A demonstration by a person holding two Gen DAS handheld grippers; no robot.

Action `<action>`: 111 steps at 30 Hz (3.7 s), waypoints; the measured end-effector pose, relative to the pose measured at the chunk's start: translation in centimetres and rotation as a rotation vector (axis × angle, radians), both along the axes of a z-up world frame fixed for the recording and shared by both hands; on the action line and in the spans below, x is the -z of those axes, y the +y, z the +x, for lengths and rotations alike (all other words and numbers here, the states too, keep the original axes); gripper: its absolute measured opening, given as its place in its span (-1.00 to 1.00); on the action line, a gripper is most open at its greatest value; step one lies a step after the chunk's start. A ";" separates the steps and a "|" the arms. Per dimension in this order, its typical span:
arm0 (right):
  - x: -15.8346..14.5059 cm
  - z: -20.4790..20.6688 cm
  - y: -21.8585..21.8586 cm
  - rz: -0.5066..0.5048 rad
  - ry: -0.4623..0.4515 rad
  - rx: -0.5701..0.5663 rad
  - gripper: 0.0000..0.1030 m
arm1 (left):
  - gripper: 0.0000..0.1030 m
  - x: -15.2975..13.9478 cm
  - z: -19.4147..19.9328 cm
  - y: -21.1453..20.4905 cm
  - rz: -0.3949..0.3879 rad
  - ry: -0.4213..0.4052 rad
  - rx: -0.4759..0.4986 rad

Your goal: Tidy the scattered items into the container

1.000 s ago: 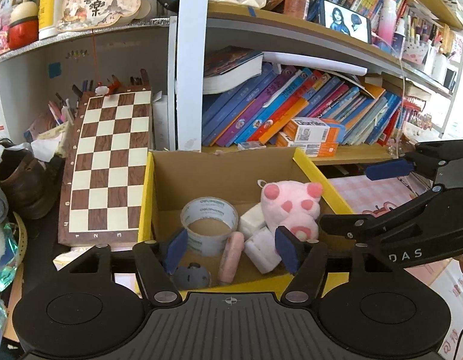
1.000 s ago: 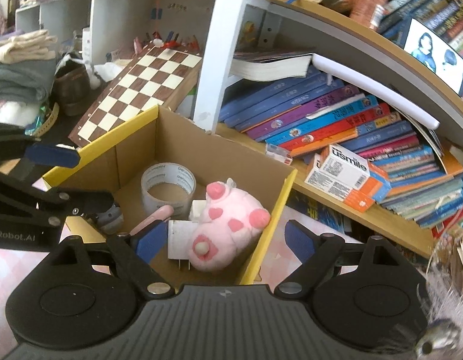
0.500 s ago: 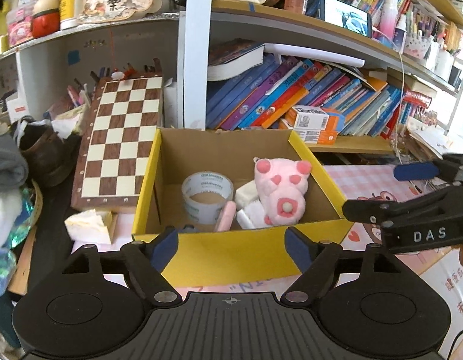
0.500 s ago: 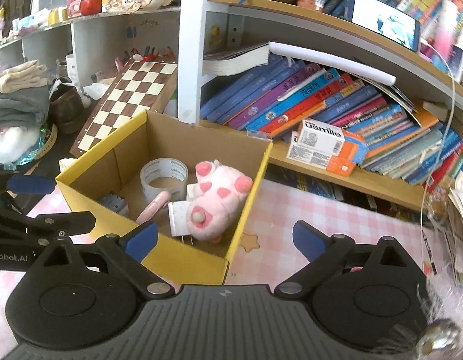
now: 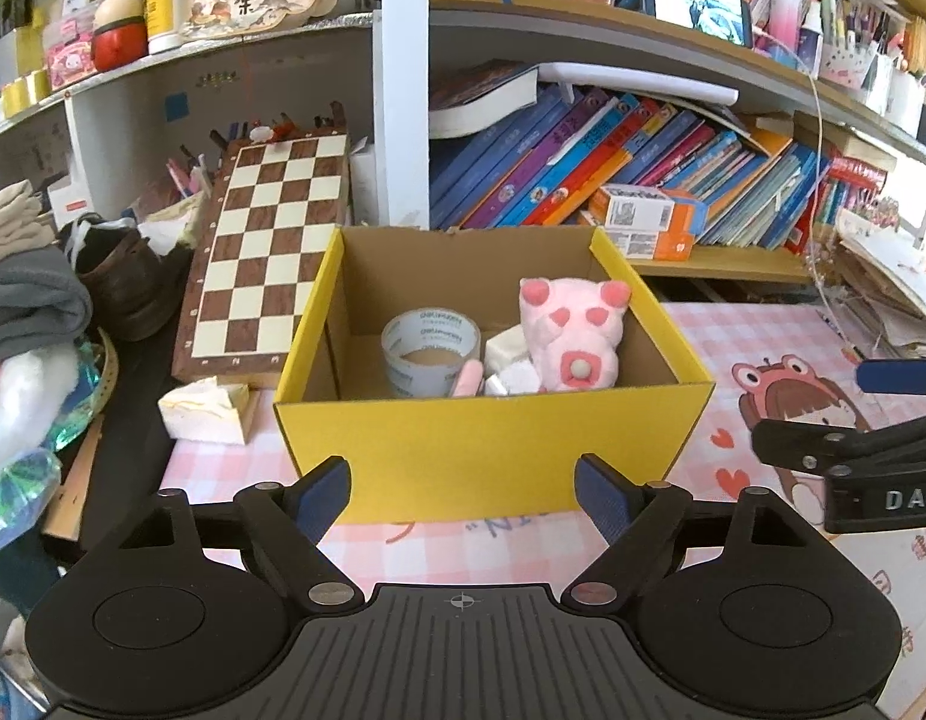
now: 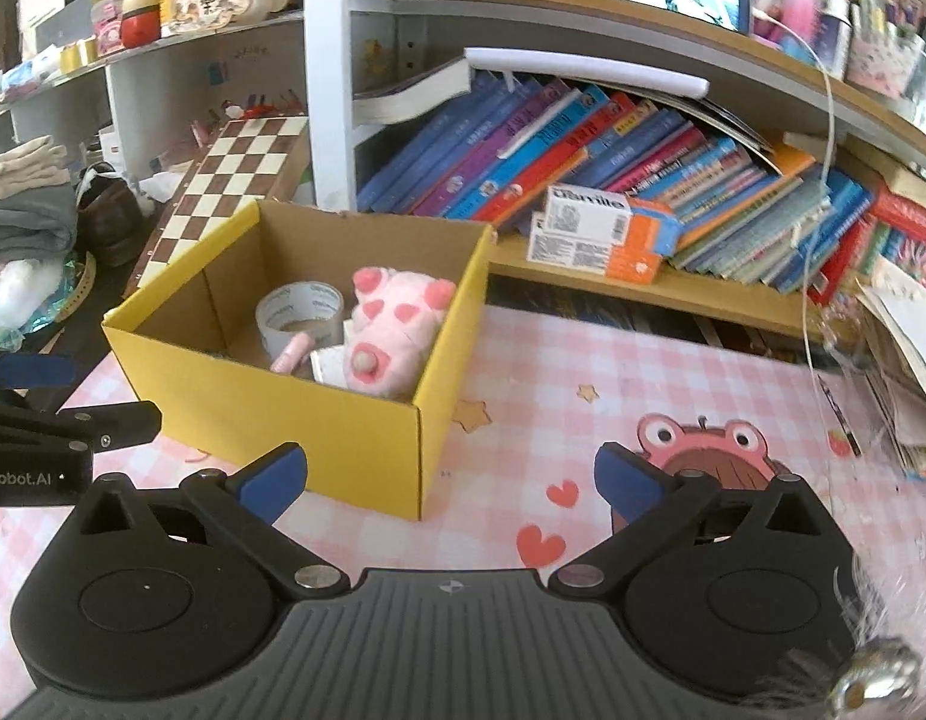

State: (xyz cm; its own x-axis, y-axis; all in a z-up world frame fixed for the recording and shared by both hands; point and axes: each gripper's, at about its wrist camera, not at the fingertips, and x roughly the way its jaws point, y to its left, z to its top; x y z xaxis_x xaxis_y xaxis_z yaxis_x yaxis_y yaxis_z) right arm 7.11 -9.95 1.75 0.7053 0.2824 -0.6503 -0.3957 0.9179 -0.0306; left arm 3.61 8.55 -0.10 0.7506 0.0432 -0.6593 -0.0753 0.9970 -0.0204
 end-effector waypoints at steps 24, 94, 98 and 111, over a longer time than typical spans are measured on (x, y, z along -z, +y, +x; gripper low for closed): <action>2.0 -3.2 -4.6 0.013 0.041 0.045 1.00 | 0.65 2.0 -2.0 -4.5 0.000 0.081 -0.030; 2.1 -2.8 -6.8 0.033 0.053 0.076 1.00 | 0.99 1.8 -2.0 -8.3 0.049 0.072 0.012; 2.1 -2.8 -6.7 0.032 0.054 0.075 1.00 | 0.99 1.8 -2.0 -8.3 0.044 0.072 0.010; 2.6 -2.5 -6.5 0.025 0.070 0.074 1.00 | 0.99 1.7 -2.2 -8.0 0.005 0.045 0.003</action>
State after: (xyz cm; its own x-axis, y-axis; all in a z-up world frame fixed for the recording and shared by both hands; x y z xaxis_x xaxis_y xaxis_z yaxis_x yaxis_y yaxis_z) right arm 4.59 -16.45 -0.80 0.6776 0.2483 -0.6922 -0.3273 0.9448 0.0185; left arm 1.45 0.59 -1.79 0.7203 0.0441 -0.6923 -0.0728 0.9973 -0.0122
